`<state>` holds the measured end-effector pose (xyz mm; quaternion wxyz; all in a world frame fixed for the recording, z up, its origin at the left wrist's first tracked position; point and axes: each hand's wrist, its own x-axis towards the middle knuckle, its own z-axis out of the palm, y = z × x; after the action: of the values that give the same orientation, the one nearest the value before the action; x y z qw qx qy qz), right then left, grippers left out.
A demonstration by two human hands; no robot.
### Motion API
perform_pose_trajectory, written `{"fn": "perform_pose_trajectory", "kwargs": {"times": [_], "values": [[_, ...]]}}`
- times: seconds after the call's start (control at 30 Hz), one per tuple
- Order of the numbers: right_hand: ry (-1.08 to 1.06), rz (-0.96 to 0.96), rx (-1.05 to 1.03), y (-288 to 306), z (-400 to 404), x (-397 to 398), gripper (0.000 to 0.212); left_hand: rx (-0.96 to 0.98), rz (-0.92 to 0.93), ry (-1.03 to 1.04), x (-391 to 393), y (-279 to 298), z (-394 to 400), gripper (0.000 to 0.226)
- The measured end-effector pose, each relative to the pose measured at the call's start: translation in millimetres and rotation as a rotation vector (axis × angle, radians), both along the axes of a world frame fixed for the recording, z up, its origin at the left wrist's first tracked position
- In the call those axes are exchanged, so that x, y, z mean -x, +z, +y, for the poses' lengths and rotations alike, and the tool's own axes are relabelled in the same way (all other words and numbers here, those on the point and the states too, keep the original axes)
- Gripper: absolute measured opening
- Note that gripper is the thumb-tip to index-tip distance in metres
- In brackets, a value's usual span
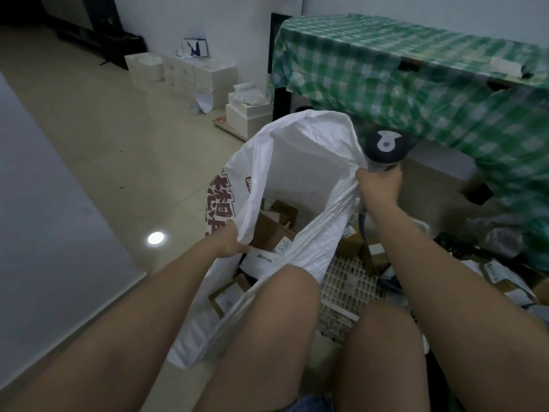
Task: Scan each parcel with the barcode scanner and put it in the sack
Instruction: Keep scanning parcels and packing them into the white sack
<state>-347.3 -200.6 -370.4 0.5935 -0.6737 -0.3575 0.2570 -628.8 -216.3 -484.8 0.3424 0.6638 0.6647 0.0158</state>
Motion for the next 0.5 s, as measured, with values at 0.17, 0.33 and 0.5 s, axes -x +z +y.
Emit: {"fn": "perform_pose_trajectory", "kwargs": {"times": [0.17, 0.33, 0.5], "values": [[-0.002, 0.012, 0.023, -4, 10, 12, 0.062, -0.541, -0.365, 0.221, -19, 2, -23, 0.065], [-0.025, 0.021, 0.027, -10, 19, 8, 0.058, -0.613, -0.332, 0.022, -41, 22, -16, 0.054], [-0.049, 0.039, 0.033, -12, 21, -5, 0.060, -0.439, -0.215, -0.263, -78, 5, -18, 0.028]]}}
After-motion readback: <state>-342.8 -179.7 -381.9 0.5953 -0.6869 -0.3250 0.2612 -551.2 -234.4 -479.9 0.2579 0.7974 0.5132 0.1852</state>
